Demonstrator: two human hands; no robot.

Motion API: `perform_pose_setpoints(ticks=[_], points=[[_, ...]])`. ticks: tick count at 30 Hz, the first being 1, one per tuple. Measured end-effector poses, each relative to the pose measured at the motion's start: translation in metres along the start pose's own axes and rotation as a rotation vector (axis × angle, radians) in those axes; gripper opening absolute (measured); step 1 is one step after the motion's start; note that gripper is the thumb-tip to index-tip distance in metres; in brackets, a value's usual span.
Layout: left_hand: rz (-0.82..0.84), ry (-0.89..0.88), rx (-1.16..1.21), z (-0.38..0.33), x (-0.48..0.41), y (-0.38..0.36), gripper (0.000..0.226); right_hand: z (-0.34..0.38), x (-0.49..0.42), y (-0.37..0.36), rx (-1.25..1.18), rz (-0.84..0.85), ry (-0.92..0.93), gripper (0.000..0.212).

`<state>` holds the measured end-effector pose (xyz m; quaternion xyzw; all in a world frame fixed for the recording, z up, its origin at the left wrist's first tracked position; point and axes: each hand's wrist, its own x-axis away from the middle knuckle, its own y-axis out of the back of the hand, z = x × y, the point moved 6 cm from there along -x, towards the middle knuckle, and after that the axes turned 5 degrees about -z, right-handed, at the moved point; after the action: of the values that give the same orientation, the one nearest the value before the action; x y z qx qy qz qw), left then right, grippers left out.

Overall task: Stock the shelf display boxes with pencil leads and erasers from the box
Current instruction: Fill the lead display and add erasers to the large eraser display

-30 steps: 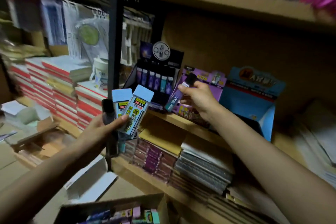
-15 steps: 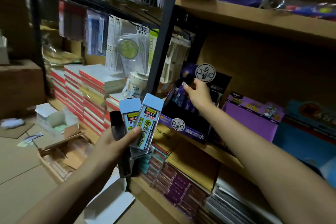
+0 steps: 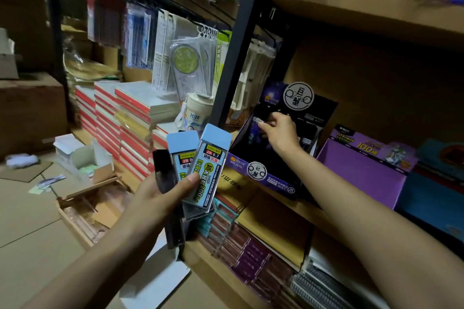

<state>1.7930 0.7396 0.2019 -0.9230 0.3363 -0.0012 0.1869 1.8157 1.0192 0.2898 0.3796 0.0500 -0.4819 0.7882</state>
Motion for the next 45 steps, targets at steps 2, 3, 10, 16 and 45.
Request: perform_pose_setpoints(ticks=[2,3,10,16,45], points=[[0.021,0.001,-0.012,0.003,0.0,-0.003,0.029,-0.005,-0.001,-0.003,-0.033,-0.023,-0.065,0.015],[0.026,0.002,-0.02,0.004,0.0,-0.003,0.031,-0.006,-0.001,-0.003,-0.044,-0.034,-0.092,0.016],[0.004,0.053,-0.027,0.012,-0.013,-0.002,0.022,0.001,-0.01,-0.007,0.142,0.027,-0.09,0.02],[0.041,0.038,0.012,0.01,-0.005,-0.002,0.029,0.004,-0.011,-0.011,0.267,0.062,-0.148,0.021],[0.182,0.171,0.019,0.039,0.029,-0.132,0.016,-0.034,0.15,0.157,-0.608,0.038,-0.279,0.015]])
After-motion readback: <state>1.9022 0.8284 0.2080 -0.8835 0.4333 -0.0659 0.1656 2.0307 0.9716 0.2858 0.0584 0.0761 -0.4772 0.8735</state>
